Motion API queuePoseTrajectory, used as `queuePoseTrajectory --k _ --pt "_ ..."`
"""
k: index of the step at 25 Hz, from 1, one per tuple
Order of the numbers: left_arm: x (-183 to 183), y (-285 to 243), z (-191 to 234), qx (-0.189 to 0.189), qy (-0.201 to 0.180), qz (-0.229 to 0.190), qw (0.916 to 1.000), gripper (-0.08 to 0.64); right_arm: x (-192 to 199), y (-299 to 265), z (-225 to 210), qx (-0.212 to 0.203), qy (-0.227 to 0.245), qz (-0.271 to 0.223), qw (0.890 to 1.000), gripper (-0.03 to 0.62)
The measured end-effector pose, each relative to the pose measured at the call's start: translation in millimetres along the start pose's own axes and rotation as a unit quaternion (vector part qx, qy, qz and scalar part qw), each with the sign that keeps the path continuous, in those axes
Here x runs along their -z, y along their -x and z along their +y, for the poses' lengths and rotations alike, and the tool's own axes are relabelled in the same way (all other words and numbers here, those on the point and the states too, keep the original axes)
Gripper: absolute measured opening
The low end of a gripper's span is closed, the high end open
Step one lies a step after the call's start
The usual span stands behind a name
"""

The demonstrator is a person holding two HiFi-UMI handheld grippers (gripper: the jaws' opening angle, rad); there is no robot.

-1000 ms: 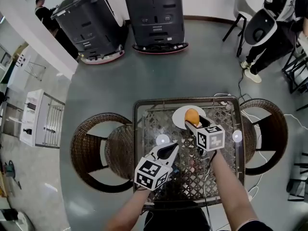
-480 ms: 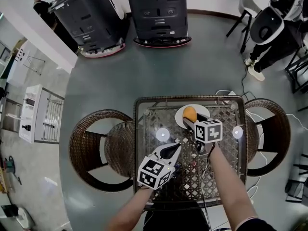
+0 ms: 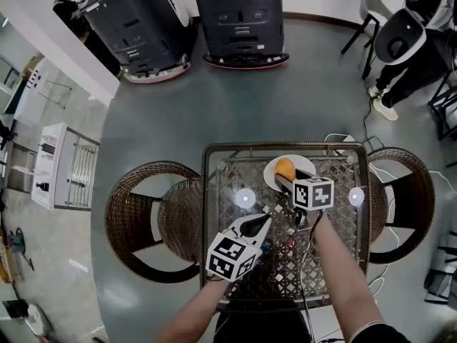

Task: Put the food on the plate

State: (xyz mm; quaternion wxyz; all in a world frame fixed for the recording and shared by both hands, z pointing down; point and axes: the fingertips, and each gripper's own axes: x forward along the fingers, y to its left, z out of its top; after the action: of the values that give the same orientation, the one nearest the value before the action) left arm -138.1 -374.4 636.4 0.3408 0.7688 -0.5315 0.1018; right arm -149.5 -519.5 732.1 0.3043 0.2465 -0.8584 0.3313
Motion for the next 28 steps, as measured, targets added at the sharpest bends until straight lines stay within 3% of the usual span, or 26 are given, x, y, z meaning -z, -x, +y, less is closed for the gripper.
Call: queuePoseTrajectory --k 20,28 --pt "1.9 3.6 -20.2 0.012 -0.003 0.004 0.9999 0.008 5.6 29.0 -7.1 0.041 0.014 0.001 0.999 0.296" --pt "-10.0 11.8 -39.3 0.021 -0.015 -0.006 0.9996 0.009 3.8 71.5 3.7 0.047 0.008 -0.030 0.998 0.296"
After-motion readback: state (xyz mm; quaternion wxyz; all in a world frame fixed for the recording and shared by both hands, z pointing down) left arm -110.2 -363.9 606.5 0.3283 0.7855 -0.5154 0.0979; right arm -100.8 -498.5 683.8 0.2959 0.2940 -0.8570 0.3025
